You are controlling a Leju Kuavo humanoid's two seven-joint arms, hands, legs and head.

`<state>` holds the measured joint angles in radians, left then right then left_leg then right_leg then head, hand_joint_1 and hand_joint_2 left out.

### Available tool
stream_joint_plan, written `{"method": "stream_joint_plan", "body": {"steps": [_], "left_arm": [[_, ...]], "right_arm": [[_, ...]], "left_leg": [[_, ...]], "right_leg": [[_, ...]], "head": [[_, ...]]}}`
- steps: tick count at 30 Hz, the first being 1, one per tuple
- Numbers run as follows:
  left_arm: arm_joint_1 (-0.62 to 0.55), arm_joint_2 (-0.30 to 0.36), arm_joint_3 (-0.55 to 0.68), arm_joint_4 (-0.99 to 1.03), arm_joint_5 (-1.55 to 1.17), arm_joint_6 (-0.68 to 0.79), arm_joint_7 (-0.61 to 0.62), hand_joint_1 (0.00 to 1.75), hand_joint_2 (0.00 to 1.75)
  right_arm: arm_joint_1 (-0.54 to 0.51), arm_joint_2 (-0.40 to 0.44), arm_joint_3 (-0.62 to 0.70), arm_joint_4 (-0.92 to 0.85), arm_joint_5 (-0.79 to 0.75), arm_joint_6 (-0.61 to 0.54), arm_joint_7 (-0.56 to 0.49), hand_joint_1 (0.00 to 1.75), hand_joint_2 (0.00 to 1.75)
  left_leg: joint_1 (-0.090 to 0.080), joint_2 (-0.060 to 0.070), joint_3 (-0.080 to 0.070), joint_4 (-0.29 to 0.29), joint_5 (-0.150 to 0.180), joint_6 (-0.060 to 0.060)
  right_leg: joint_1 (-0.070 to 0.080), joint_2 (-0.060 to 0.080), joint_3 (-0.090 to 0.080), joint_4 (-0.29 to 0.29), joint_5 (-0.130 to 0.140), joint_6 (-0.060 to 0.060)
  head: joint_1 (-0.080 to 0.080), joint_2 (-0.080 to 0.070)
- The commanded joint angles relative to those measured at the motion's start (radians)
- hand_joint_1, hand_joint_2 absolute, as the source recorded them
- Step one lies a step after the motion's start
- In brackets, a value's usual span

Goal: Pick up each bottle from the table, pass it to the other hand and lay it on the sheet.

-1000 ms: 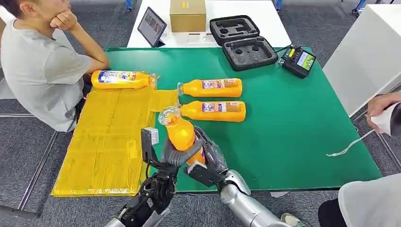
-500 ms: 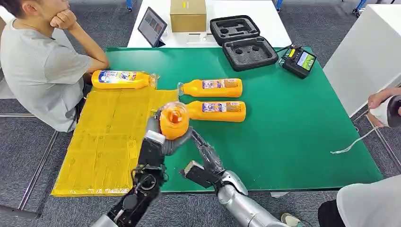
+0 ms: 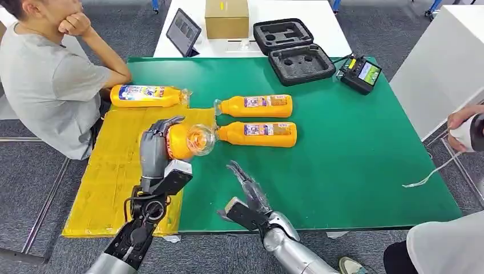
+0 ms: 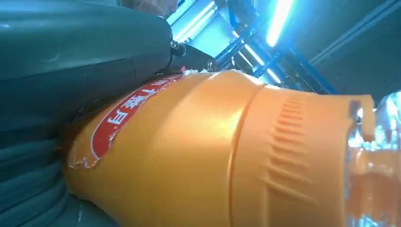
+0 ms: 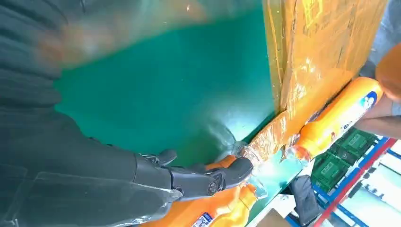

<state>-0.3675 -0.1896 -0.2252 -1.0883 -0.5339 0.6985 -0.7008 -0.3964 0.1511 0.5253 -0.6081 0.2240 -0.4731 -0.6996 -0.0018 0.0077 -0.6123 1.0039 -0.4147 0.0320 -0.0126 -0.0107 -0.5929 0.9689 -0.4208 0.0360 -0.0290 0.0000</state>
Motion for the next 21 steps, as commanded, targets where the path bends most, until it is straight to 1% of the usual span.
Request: {"method": "stream_joint_plan", "body": {"steps": [1, 2, 4, 5, 7, 8, 9, 11, 12, 13, 14, 15, 16, 17, 18, 21], "left_arm": [[-0.065, -0.041, 0.296, 0.117, -0.495, 0.000, 0.029, 1.75, 1.75], [-0.079, -0.042, 0.309, 0.135, -0.576, 0.000, 0.072, 1.75, 1.75], [-0.104, -0.041, 0.312, 0.175, -0.657, 0.000, 0.140, 1.75, 1.75], [-0.120, -0.036, 0.309, 0.206, -0.720, 0.000, 0.198, 1.75, 1.75], [-0.146, -0.019, 0.288, 0.258, -0.818, 0.000, 0.302, 1.75, 1.75], [-0.163, -0.007, 0.259, 0.296, -0.891, 0.000, 0.382, 1.75, 1.75], [-0.169, -0.003, 0.251, 0.312, -0.916, 0.000, 0.411, 1.75, 1.75], [-0.177, 0.015, 0.163, 0.343, -1.035, 0.000, 0.531, 1.75, 1.75], [-0.185, 0.035, 0.084, 0.366, -0.993, 0.000, 0.579, 1.75, 1.75], [-0.194, 0.036, 0.049, 0.423, -1.037, 0.000, 0.621, 1.75, 1.75], [-0.201, 0.033, 0.014, 0.460, -1.024, 0.000, 0.646, 1.75, 1.75], [-0.216, 0.029, 0.000, 0.493, -1.014, 0.000, 0.659, 1.75, 1.75], [-0.225, 0.030, -0.023, 0.534, -1.037, 0.000, 0.685, 1.75, 1.75], [-0.237, 0.024, -0.028, 0.567, -1.037, 0.000, 0.693, 1.75, 1.75], [-0.244, 0.024, -0.039, 0.583, -1.037, -0.007, 0.699, 1.75, 1.75], [-0.250, 0.006, -0.053, 0.603, -1.032, -0.034, 0.701, 1.75, 1.75]], "right_arm": [[0.007, -0.021, -0.023, -0.013, -0.022, 0.015, 0.001, 0.00, 1.75], [0.010, -0.021, -0.027, -0.016, -0.026, 0.020, 0.001, 0.00, 1.75], [0.009, -0.020, -0.033, -0.013, -0.028, 0.025, 0.001, 0.00, 1.75], [0.009, -0.018, -0.035, -0.012, -0.029, 0.033, 0.001, 0.00, 1.75], [0.006, -0.014, -0.038, -0.007, -0.028, 0.046, 0.001, 0.00, 1.75], [0.003, -0.010, -0.039, -0.001, -0.029, 0.058, 0.001, 0.00, 1.75], [0.002, -0.007, -0.040, 0.001, -0.029, 0.061, 0.001, 0.00, 1.75], [-0.001, 0.003, -0.041, 0.007, -0.036, 0.077, 0.001, 0.00, 1.75], [-0.006, 0.012, -0.064, 0.013, -0.017, 0.087, 0.001, 0.00, 1.75], [0.000, 0.013, -0.058, 0.010, -0.020, 0.088, 0.001, 0.00, 1.75], [0.001, 0.012, -0.053, 0.008, -0.027, 0.086, 0.001, 0.00, 1.75], [-0.008, 0.003, -0.037, 0.013, -0.055, 0.088, 0.001, 0.00, 1.75], [-0.001, 0.007, -0.037, 0.013, -0.054, 0.075, 0.001, 0.00, 1.75], [0.000, 0.006, -0.045, 0.015, -0.061, 0.077, 0.001, 0.00, 1.75], [-0.001, 0.007, -0.049, 0.017, -0.064, 0.079, 0.001, 0.00, 1.75], [0.001, 0.005, -0.054, 0.009, -0.072, 0.085, 0.001, 0.00, 1.75]], "left_leg": [[0.001, 0.000, 0.003, 0.000, -0.001, -0.002], [0.000, 0.000, 0.002, -0.001, 0.000, -0.001], [0.001, -0.001, 0.004, 0.000, -0.001, -0.002], [0.001, -0.001, 0.004, 0.000, -0.001, -0.002], [0.001, -0.003, 0.003, 0.000, -0.001, -0.002], [0.001, -0.002, 0.004, 0.000, -0.001, -0.002], [0.001, -0.001, 0.003, 0.000, 0.000, -0.002], [0.001, -0.002, 0.004, 0.000, -0.001, -0.002], [0.000, -0.002, 0.003, 0.000, 0.000, -0.002], [0.001, -0.002, 0.004, 0.000, 0.000, -0.002], [0.001, -0.004, 0.005, 0.000, -0.001, -0.003], [0.000, -0.002, 0.003, -0.001, 0.000, -0.002], [0.001, -0.004, 0.006, 0.000, -0.001, -0.003], [0.001, -0.005, 0.007, 0.000, -0.002, -0.003], [0.000, -0.003, 0.004, -0.001, 0.000, -0.002], [0.001, -0.002, 0.005, 0.000, -0.002, -0.003]], "right_leg": [[0.001, 0.001, 0.003, -0.001, -0.001, -0.001], [0.000, 0.000, 0.001, 0.000, 0.000, -0.001], [0.001, 0.000, 0.004, 0.000, -0.001, -0.001], [0.001, 0.000, 0.003, 0.000, -0.001, -0.001], [0.001, -0.002, 0.003, 0.000, -0.001, -0.001], [0.001, -0.001, 0.003, 0.000, -0.001, -0.001], [0.001, -0.001, 0.002, 0.000, -0.001, -0.001], [0.001, -0.001, 0.004, 0.000, -0.001, -0.001], [0.000, -0.001, 0.002, 0.000, -0.001, -0.001], [0.001, -0.001, 0.004, 0.000, -0.001, -0.001], [0.001, -0.002, 0.005, 0.000, -0.002, -0.002], [0.000, -0.001, 0.002, 0.000, -0.001, -0.001], [0.001, -0.003, 0.006, 0.000, -0.003, -0.002], [0.001, -0.003, 0.007, 0.000, -0.003, -0.002], [0.000, -0.002, 0.003, -0.001, -0.001, -0.001], [0.001, 0.000, 0.005, 0.000, -0.002, -0.002]], "head": [[0.000, 0.000], [0.000, 0.000], [0.000, 0.000], [0.000, 0.000], [0.000, 0.000], [0.000, 0.000], [0.000, 0.000], [0.000, 0.000], [0.000, 0.000], [0.000, 0.000], [0.000, 0.000], [0.000, 0.000], [0.000, 0.000], [0.000, 0.000], [0.000, 0.000], [0.000, 0.000]]}}
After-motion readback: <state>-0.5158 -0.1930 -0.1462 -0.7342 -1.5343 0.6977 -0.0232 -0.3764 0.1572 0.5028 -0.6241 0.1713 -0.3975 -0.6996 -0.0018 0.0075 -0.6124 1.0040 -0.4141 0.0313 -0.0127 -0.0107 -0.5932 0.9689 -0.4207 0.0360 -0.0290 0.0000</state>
